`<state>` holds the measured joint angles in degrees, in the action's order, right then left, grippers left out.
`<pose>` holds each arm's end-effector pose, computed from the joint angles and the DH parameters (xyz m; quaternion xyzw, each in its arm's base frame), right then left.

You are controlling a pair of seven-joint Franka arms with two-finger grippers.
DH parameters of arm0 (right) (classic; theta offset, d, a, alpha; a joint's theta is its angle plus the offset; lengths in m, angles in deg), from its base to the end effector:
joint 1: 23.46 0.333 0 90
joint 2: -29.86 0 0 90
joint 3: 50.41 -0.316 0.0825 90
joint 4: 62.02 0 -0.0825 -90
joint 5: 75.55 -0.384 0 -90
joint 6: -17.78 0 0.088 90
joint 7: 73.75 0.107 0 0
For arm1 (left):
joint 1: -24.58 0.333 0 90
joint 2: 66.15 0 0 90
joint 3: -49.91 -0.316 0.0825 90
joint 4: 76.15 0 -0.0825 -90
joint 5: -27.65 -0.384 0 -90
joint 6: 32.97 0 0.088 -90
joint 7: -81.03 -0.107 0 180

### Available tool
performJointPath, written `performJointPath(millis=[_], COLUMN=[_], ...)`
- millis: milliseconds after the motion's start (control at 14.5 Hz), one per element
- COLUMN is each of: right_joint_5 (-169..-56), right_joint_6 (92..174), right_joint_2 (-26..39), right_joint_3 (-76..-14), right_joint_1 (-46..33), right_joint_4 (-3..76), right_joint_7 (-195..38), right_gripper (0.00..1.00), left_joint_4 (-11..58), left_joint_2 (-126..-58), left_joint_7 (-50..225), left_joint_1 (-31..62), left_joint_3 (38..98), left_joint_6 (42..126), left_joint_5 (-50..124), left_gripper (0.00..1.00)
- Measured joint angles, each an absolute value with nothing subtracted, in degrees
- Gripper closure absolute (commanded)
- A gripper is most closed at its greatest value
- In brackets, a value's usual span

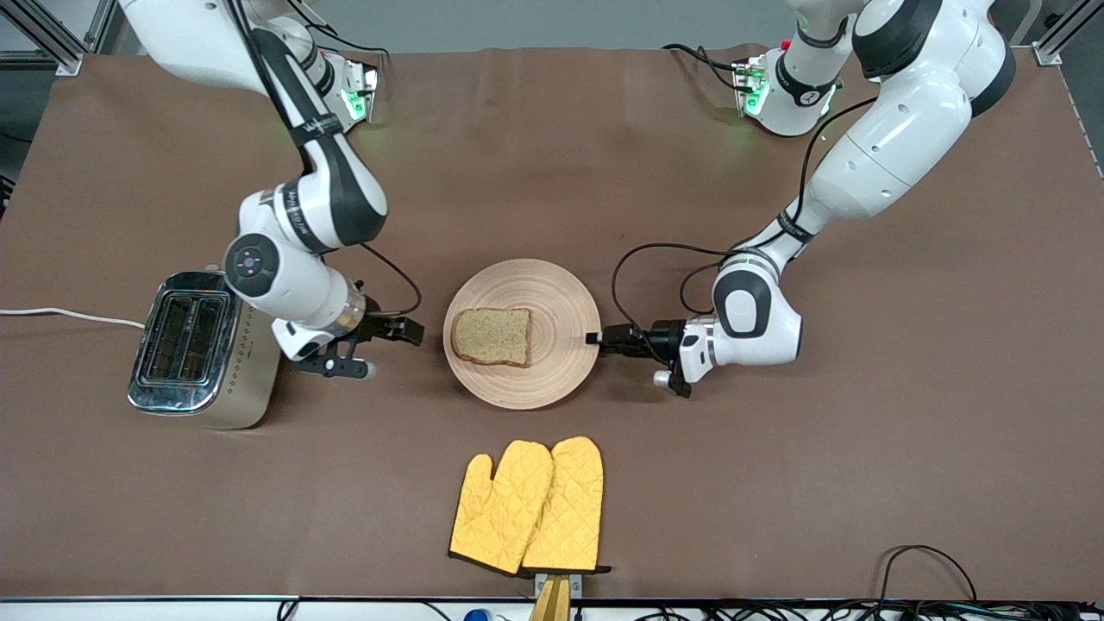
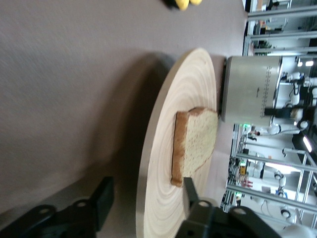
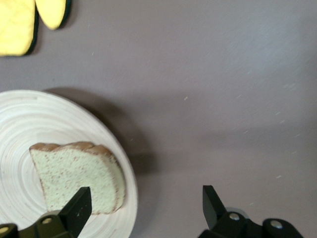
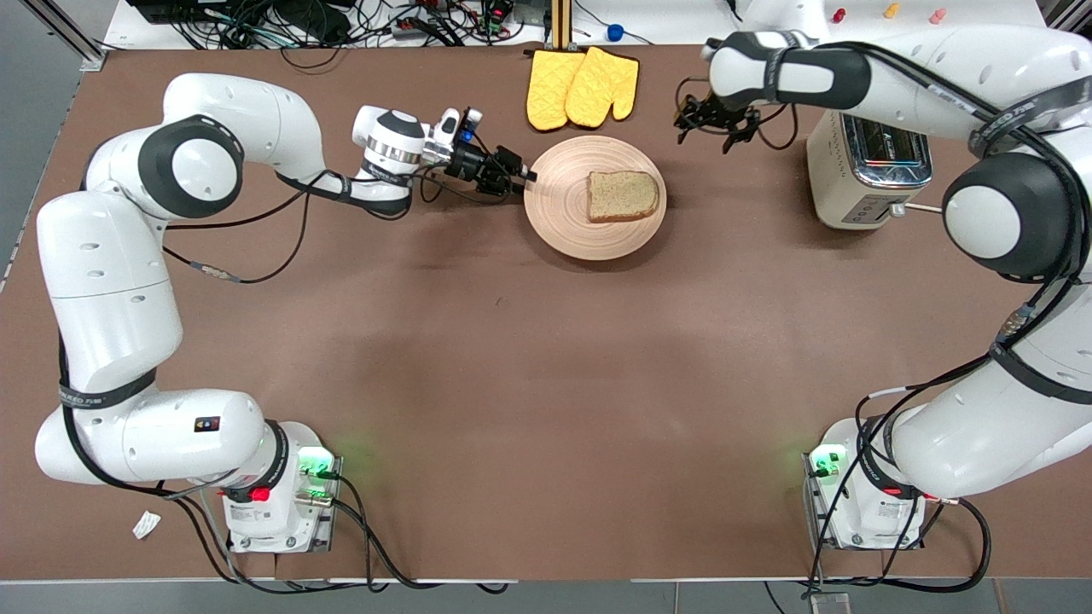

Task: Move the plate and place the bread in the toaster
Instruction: 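Slide the plate further with the left gripper while the right gripper nears the bread, then grasp the bread slice with the right gripper while the left gripper withdraws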

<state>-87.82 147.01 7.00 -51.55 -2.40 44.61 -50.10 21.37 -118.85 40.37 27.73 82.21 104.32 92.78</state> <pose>0.5865 0.2448 0.3048 -0.9929 0.0811 0.0359 0.0787 0.5873 -0.3006 0.1231 0.8462 -0.0182 -0.0463 0.5305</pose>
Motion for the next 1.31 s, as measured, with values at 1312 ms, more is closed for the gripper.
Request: performJointPath(millis=[1312], right_joint_5=[-85.28], right_joint_6=[150.25], right_joint_2=[-1.68], right_joint_3=[-51.37], right_joint_1=[5.93], right_joint_4=[41.21], right_joint_7=[-40.5], right_gripper=[0.45], left_joint_4=[6.53], left_joint_2=[-99.51], left_joint_7=[95.54], left_joint_1=[34.31], left_joint_3=[77.84], left_joint_6=[90.91], left_joint_5=[33.79], left_gripper=[0.0])
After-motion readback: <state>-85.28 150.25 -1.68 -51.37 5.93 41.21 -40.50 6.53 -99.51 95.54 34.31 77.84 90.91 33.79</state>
